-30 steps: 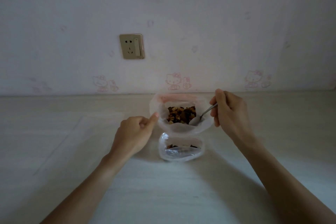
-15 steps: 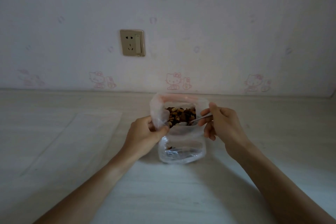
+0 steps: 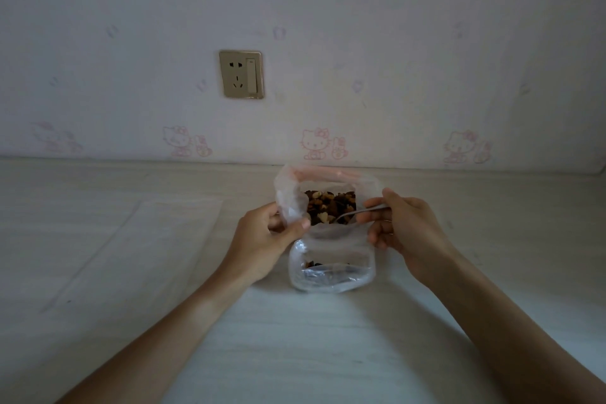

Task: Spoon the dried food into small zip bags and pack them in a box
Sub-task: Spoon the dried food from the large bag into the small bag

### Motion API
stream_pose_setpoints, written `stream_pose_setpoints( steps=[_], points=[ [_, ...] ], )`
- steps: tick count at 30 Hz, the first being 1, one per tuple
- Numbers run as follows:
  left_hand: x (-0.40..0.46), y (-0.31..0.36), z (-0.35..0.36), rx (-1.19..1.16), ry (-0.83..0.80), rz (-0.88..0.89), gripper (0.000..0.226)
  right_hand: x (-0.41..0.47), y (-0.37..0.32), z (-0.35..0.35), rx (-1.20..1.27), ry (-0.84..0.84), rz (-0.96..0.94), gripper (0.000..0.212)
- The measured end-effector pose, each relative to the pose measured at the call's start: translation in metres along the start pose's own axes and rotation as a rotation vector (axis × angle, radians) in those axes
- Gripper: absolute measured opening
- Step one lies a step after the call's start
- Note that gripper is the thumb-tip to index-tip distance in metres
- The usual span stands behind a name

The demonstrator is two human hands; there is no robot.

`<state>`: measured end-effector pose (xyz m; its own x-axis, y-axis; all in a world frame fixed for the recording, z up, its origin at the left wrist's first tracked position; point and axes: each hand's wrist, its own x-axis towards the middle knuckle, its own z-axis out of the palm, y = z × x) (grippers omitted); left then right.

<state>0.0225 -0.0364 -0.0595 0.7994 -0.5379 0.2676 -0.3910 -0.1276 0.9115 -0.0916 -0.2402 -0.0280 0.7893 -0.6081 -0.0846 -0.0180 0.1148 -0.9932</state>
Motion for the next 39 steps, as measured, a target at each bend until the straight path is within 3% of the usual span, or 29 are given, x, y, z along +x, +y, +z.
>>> stream_pose_setpoints(
  steps=[9,11,15,17,21,28,32,39],
  points=[
    [-0.002,0.005,0.002,0.073,0.081,0.01,0.019,0.002,0.0,-0.004,0.076,0.026,0.015,0.04],
    [-0.003,0.007,0.001,0.112,0.098,0.007,0.03,0.003,-0.002,-0.008,0.102,0.043,-0.007,0.039],
    [-0.009,0.008,-0.008,0.371,0.127,0.023,0.074,0.003,-0.01,-0.013,0.13,0.093,-0.117,0.039],
    [-0.011,0.007,-0.017,0.406,0.086,0.032,0.079,0.002,-0.016,-0.015,0.139,0.1,-0.176,0.041],
    [-0.013,0.015,-0.025,0.306,-0.126,0.06,0.051,-0.002,-0.022,-0.018,0.153,0.075,-0.232,0.044],
    [-0.017,0.027,-0.02,0.254,-0.208,0.047,0.015,-0.008,-0.025,-0.019,0.034,-0.003,-0.229,0.048],
    [-0.018,0.029,-0.02,0.185,-0.223,0.096,0.013,-0.013,-0.025,-0.018,-0.041,-0.055,-0.325,0.056],
    [-0.015,0.022,-0.018,0.128,-0.215,0.069,0.014,-0.022,-0.026,-0.011,-0.166,-0.12,-0.66,0.058]
  ],
)
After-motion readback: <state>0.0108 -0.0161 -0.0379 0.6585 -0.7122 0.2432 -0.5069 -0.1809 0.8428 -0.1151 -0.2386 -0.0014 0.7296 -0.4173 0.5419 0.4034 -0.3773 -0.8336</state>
